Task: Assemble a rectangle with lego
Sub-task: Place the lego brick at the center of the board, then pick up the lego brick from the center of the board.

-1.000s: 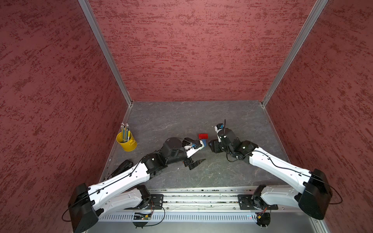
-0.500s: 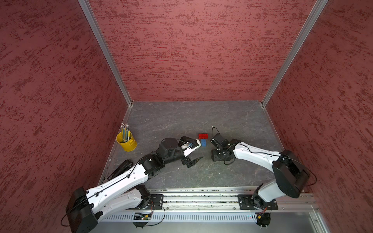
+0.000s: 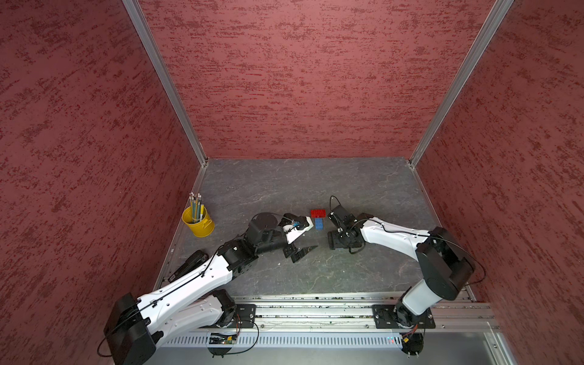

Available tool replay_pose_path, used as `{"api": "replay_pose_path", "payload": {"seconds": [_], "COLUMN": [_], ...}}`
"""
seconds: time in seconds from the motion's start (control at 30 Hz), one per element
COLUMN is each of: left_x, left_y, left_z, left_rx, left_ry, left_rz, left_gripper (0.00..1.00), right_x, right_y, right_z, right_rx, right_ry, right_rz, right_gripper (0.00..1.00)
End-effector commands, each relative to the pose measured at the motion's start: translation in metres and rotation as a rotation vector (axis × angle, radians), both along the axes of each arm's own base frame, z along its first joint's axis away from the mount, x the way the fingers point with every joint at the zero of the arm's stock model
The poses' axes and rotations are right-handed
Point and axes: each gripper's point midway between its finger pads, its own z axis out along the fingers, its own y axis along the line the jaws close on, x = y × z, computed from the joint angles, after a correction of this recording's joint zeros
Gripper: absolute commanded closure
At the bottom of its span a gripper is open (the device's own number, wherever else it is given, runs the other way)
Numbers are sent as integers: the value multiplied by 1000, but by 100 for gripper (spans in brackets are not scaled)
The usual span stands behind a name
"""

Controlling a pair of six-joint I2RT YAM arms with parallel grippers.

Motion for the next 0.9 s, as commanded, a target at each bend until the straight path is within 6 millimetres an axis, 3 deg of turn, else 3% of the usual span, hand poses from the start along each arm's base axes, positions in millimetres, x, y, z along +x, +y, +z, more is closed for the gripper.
{"api": "replay_pose_path", "payload": {"seconds": [0.0, 0.63, 0.87], "left_x": [0, 23, 47], "left_y": [-3, 5, 20], "left_z": [12, 9, 16], "left_rx": [-24, -68, -152], "left_ry": [18, 129, 247], "left_rz": [-8, 83, 185], "left_gripper": [0, 0, 0], "right_x": [11, 9, 9], "right_y": [2, -2, -4], "right_z": [5, -10, -11], "right_rx": [4, 9, -12], "right_ry": [-47, -52, -49], "right_rz": [-7, -30, -21], "right_gripper": [19, 34, 34]}}
